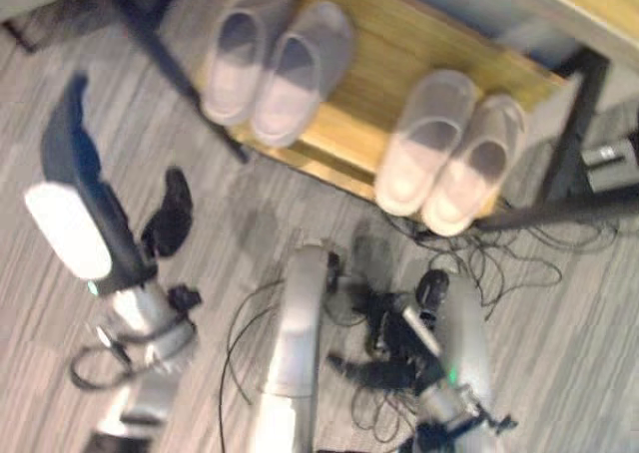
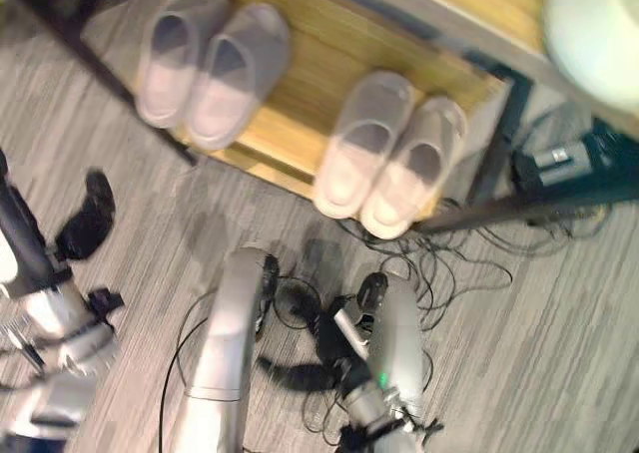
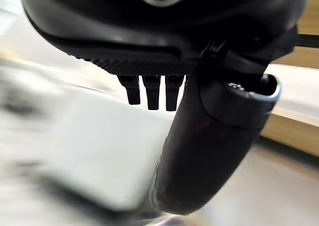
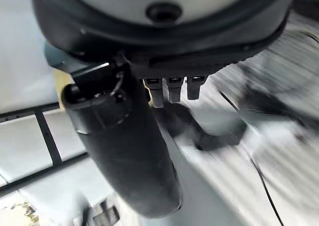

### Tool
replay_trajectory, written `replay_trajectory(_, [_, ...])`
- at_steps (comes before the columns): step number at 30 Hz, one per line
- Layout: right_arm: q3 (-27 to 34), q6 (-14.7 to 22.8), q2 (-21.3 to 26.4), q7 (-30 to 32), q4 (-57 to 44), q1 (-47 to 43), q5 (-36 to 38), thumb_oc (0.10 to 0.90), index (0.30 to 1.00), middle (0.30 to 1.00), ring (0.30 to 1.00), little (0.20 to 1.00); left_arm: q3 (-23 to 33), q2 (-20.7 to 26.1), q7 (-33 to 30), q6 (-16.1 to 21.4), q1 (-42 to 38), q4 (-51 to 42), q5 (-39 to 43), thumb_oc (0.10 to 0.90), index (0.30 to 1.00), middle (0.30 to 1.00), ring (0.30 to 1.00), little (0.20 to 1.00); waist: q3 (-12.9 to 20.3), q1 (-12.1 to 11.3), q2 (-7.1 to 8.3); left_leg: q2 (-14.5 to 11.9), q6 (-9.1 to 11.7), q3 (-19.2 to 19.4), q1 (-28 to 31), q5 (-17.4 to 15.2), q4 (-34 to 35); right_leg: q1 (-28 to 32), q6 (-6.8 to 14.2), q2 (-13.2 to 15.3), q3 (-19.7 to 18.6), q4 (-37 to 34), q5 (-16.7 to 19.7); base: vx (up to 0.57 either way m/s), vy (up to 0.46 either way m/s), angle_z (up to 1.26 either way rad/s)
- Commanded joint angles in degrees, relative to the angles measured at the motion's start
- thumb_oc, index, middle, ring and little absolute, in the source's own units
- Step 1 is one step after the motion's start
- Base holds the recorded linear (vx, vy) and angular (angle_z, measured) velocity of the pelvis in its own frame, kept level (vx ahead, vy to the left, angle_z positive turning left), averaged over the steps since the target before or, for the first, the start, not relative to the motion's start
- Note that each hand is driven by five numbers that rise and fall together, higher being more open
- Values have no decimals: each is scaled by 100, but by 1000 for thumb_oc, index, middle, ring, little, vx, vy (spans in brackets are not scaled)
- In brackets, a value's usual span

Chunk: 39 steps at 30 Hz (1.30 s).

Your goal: Arrange the slippers neatly on the shoe rack.

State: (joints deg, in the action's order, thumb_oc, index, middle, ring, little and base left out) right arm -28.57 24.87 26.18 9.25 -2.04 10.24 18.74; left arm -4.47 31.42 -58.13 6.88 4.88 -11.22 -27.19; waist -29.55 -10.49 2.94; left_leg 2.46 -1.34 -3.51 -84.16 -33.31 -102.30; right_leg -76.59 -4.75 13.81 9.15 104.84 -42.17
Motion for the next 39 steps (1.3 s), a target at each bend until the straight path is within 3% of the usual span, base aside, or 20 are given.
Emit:
replay_trajectory(1, [280, 182, -52, 336, 697, -1203, 173, 800, 900, 900, 900, 900, -516, 460, -293, 525, -821, -329, -251, 800, 900, 900, 900, 900, 704, 110, 45, 115, -332, -563, -573, 865, 539, -508, 36, 176, -156, -860, 1190, -23, 18, 32])
replay_trajectory(5, [179, 165, -140, 594, 1074, -1279, -310, 800, 900, 900, 900, 900, -706, 435, -415, 468, -790, 345, -365, 800, 900, 900, 900, 900, 920, 149, 151, -14, -265, -702, 147, 1116, 1440, 279, 115, 140, 165, -1844, 1416, -39, -25, 3])
replay_trajectory(6, [-103, 97, -296, 734, 1686, -1603, -861, 800, 900, 900, 900, 900, -960, 139, -315, 581, -868, 1345, -101, 800, 900, 900, 900, 900, 968, 141, 261, -137, -225, -714, 821, 1243, 2140, 941, 191, 88, 357, -2654, 1626, -68, -33, 4])
replay_trajectory(7, [-106, 112, -311, 746, 1713, -1626, -873, 800, 900, 900, 900, 900, -971, 137, -336, 600, -900, 1387, -106, 800, 900, 900, 900, 900, 928, 140, 252, -139, -224, -724, 872, 1281, 2192, 1000, 182, 82, 377, -2711, 1660, -85, -102, 6])
replay_trajectory(8, [-528, -57, -480, 446, 2013, -1740, -1048, 800, 900, 900, 900, 900, -1003, -511, -21, 748, -822, 2403, 775, 800, 900, 900, 900, 900, 911, 71, 391, -204, -153, -721, 1584, 1416, 2932, 1734, 266, 11, 536, -3593, 1884, -51, -91, 6])
replay_trajectory(9, [-850, -240, -713, 452, 2877, -1991, -1787, 800, 900, 900, 900, 900, -1058, -668, 12, 753, -903, 3116, 822, 800, 900, 900, 900, 900, 903, 70, 415, -234, -110, -711, 2032, 1516, 3383, 2152, 323, -61, 600, -4094, 2041, -19, -109, 7])
replay_trajectory(12, [-1237, -254, -949, 241, 3586, -1989, -2300, 800, 900, 900, 900, 900, -1146, -839, 164, 714, -951, 4285, 980, 800, 900, 900, 900, 900, 958, 2, 484, -221, -24, -713, 2741, 1766, 4218, 2907, 416, -132, 805, -4967, 2273, 61, -62, 6])
replay_trajectory(14, [-1415, -417, -1102, 155, 4630, -1960, -3186, 800, 900, 900, 900, 900, -811, -1203, 719, 747, -1026, 5879, 1641, 800, 900, 900, 900, 900, 1196, -23, 558, -199, 117, -661, 3989, 2241, 5805, 4172, 675, -187, 1103, -6372, 2828, 190, 3, 31])
replay_trajectory(17, [-1069, -400, -1095, 4, 4960, -1487, -3009, 800, 900, 900, 900, 900, -688, -1324, 1271, 531, -1141, 6948, 1780, 800, 900, 900, 900, 900, 1370, 143, 513, -233, 380, -135, 5113, 2830, 7191, 5616, 932, 51, 1661, -7789, 3448, 140, 2, 40])
replay_trajectory(18, [-1067, -398, -1090, 4, 4957, -1482, -3009, 800, 900, 900, 900, 900, -693, -1329, 1271, 533, -1150, 6962, 1781, 800, 900, 900, 900, 900, 1345, 162, 500, -220, 379, -156, 5161, 2856, 7233, 5683, 940, 48, 1693, -7842, 3475, 206, 99, 87])
replay_trajectory(19, [-756, -498, -1156, -74, 5011, -1323, -2690, 800, 900, 900, 900, 900, -498, -1390, 1529, 295, -1155, 7375, 1765, 800, 900, 900, 900, 900, 1484, 469, 506, -841, 434, 831, 5746, 2938, 7461, 6413, 1105, 168, 2029, -8690, 3833, 157, 218, 130])
replay_trajectory(22, [-800, -575, -1079, -257, 4925, -1201, -2817, 800, 900, 900, 900, 900, -214, -1320, 1740, 372, -909, 7741, 1805, 800, 900, 900, 900, 900, 1650, 155, 629, -1146, 838, -77, 6655, 3142, 8650, 7165, 1305, 102, 1837, -9603, 4122, 238, 290, 72])
replay_trajectory(24, [-559, -575, -1137, -85, 5246, -1225, -3041, 800, 900, 900, 900, 900, -101, -1346, 2212, 261, -789, 8199, 1875, 800, 900, 900, 900, 900, 1884, 174, 603, -1181, 874, -425, 7127, 3480, 9498, 7433, 1421, 187, 1685, -9923, 4531, 222, 448, -68])
replay_trajectory(29, [104, -775, -1162, 355, 5007, -1714, -2798, 800, 900, 900, 900, 900, -406, -1516, 2328, 202, -815, 8312, 1440, 800, 900, 900, 900, 900, 2148, 408, 406, -684, 634, -38, 7659, 3357, 9838, 7652, 1634, 631, 1328, -10048, 5413, 155, 457, -16])
replay_trajectory(30, [447, -813, -1095, 624, 5027, -1947, -2663, 800, 900, 900, 900, 900, -450, -1467, 2522, 227, -917, 8314, 1516, 800, 900, 900, 900, 900, 2247, 673, 289, -524, 513, -46, 7802, 3363, 9956, 7499, 1549, 392, 374, -10035, 5684, 128, 283, -38])
replay_trajectory(31, [1423, -1155, 918, 116, 2588, -3054, -1597, 800, 900, 900, 900, 900, -335, -1292, 2644, 262, -813, 8192, 1681, 800, 900, 900, 900, 900, 2381, 842, 308, -534, 525, -3, 7922, 3400, 10068, 7406, 1565, 189, -26, -10049, 5655, 126, 284, -29])
replay_trajectory(32, [1433, -1166, 927, 112, 2574, -3044, -1594, 800, 900, 900, 900, 900, -341, -1296, 2643, 261, -818, 8194, 1681, 800, 900, 900, 900, 900, 2388, 840, 307, -529, 523, -5, 7910, 3410, 10072, 7395, 1566, 193, -26, -10051, 5661, 69, 167, 25])
replay_trajectory(33, [1672, -930, 495, 140, 1648, -1387, -1836, 800, 900, 900, 900, 900, -180, -1291, 2488, 321, -699, 8025, 1672, 800, 900, 900, 900, 900, 2384, 1024, 204, -548, 458, 175, 8120, 3392, 10164, 7305, 1524, -44, -238, -9848, 5443, 15, 177, 27])
replay_trajectory(35, [1837, -580, 565, -279, -183, 150, -2308, 800, 900, 900, 900, 900, 240, -1199, 2589, 203, -682, 8211, 1615, 800, 900, 900, 900, 900, 2345, 1308, 30, -517, 334, 475, 8384, 3333, 10273, 7024, 1446, -315, -99, -9437, 5096, -4, 277, -29])
replay_trajectory(39, [1903, -306, 982, -588, -843, 588, -2665, 800, 900, 900, 900, 900, 345, -1354, 2809, 115, -410, 8255, 1292, 800, 900, 900, 900, 900, 2367, 1337, -133, -488, 338, 809, 8701, 3380, 10533, 6991, 1393, -718, 325, -9525, 4616, 21, 87, -130])
